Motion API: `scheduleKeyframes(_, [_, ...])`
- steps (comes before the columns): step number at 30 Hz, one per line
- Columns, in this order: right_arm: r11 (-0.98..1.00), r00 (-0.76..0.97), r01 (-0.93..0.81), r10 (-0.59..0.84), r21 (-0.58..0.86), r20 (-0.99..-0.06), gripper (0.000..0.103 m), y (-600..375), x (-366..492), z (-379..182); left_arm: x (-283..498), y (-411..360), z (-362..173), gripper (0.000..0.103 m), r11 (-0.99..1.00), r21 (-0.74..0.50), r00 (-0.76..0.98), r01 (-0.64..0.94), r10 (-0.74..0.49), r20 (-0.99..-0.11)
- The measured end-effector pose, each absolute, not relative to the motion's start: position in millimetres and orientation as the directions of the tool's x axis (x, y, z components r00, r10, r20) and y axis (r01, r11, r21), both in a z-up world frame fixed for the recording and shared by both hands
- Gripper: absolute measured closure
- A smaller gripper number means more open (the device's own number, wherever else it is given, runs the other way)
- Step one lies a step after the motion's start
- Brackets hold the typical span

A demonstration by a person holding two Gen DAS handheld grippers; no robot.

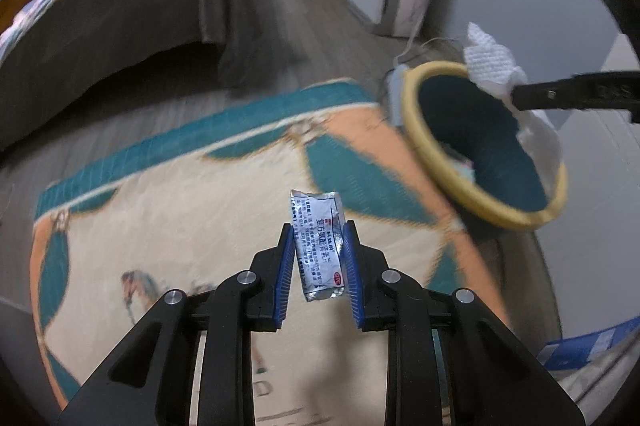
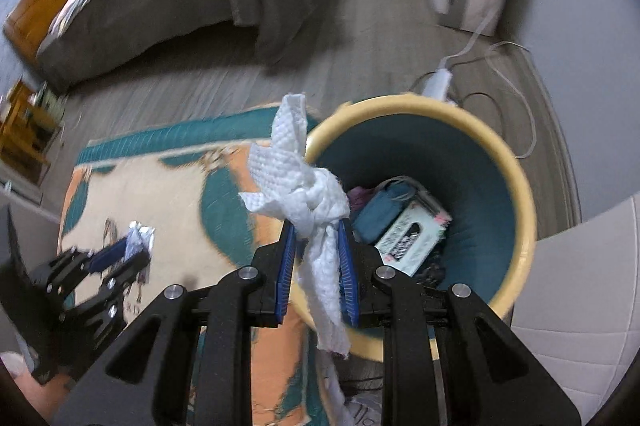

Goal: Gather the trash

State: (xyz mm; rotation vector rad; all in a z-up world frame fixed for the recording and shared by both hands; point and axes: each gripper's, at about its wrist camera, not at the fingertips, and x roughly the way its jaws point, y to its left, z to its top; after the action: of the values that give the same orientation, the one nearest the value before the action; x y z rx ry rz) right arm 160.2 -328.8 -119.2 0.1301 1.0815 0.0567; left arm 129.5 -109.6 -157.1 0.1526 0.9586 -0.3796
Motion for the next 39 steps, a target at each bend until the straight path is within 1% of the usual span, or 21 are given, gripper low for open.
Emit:
scheduleKeyframes(6, [0.972,0.493,0.144,0.094,0.188,-0.865,0.082,-385.7,161.3,-120.2,127.2,-163.8,-129.4,0.077,0.86,-0.026,0.516,0.51,-0.33,-0.79])
scheduleKeyframes(11, [0.964,0.482,0.17,0.099,0.204,-0.871,0.082,-399.9,163.3,-133.0,143.1,-209.3,-123.8,0.077,0.815,-0.044,0.478,0.578,-0.382,-0.791])
scheduleKeyframes(15, [0.962,0.492,0.185,0.086,0.2,-0.867,0.082,-411.0,164.8,-136.3,152.9,-242.9,-133.3,0.077,0.78,-0.008,0.459,0.626,-0.377,-0.805])
scheduleKeyframes(18, [0.95,0.499,0.206,0.103,0.233,-0.86,0.082,-421.2,167.6,-140.3,161.2,-258.5,-142.0,0.077,0.765,0.013,0.453,0.644,-0.368,-0.812])
scheduleKeyframes(19, [0.947,0.5,0.21,0.11,0.243,-0.859,0.081,-423.4,169.5,-142.4,163.8,-262.1,-144.0,0.076,0.762,0.021,0.456,0.647,-0.365,-0.812])
scheduleKeyframes(20, [0.945,0.496,0.213,0.113,0.247,-0.861,0.078,-425.2,171.1,-143.9,165.3,-263.7,-144.9,0.074,0.762,0.028,0.459,0.647,-0.36,-0.812])
scheduleKeyframes(21, [0.944,0.492,0.217,0.114,0.248,-0.863,0.073,-426.0,172.5,-145.7,168.9,-264.9,-146.9,0.07,0.768,0.032,0.466,0.64,-0.354,-0.811])
scheduleKeyframes(22, [0.942,0.491,0.221,0.115,0.251,-0.864,0.069,-426.9,173.6,-147.4,169.7,-265.1,-146.9,0.06,0.773,0.029,0.469,0.634,-0.354,-0.81])
scheduleKeyframes(23, [0.941,0.49,0.222,0.118,0.255,-0.863,0.063,-427.6,174.5,-148.5,171.1,-263.8,-147.4,0.052,0.776,0.023,0.47,0.63,-0.357,-0.808])
scheduleKeyframes(24, [0.941,0.491,0.222,0.12,0.257,-0.863,0.057,-427.7,175.5,-148.9,172.6,-262.3,-148.1,0.05,0.78,0.018,0.472,0.625,-0.359,-0.805])
scheduleKeyframes(28, [0.941,0.491,0.22,0.122,0.258,-0.863,0.047,-427.3,178.4,-149.9,174.9,-255.9,-151.1,0.034,0.8,0.027,0.485,0.599,-0.336,-0.807])
scheduleKeyframes(29, [0.939,0.491,0.221,0.125,0.262,-0.862,0.043,-426.8,178.6,-149.8,174.8,-253.0,-151.4,0.03,0.808,0.031,0.494,0.589,-0.33,-0.804])
scheduleKeyframes(30, [0.939,0.492,0.221,0.126,0.264,-0.862,0.038,-427.3,178.8,-149.3,176.1,-252.1,-151.0,0.028,0.812,0.03,0.498,0.583,-0.329,-0.802])
scheduleKeyframes(31, [0.941,0.494,0.218,0.124,0.261,-0.86,0.037,-427.1,177.7,-147.7,176.6,-249.3,-149.7,0.025,0.818,0.028,0.504,0.574,-0.326,-0.8])
scheduleKeyframes(33, [0.945,0.503,0.216,0.108,0.245,-0.858,0.028,-427.0,174.3,-143.0,176.4,-242.1,-146.2,0.023,0.832,0.024,0.514,0.555,-0.32,-0.796])
scheduleKeyframes(34, [0.946,0.506,0.216,0.102,0.24,-0.856,0.026,-427.7,173.0,-140.5,176.3,-241.6,-143.1,0.021,0.836,0.023,0.518,0.548,-0.317,-0.794])
scheduleKeyframes(35, [0.947,0.511,0.217,0.096,0.236,-0.854,0.022,-427.8,170.4,-137.0,173.9,-238.4,-139.0,0.017,0.843,0.026,0.525,0.538,-0.311,-0.792])
scheduleKeyframes(38, [0.951,0.537,0.223,0.065,0.216,-0.841,0.01,-427.8,153.6,-119.3,162.3,-229.2,-120.6,0.009,0.85,0.033,0.553,0.525,-0.311,-0.772])
scheduleKeyframes(39, [0.952,0.543,0.225,0.054,0.208,-0.838,0.005,-427.7,148.0,-114.4,159.1,-227.3,-114.7,0.009,0.852,0.038,0.562,0.522,-0.31,-0.767])
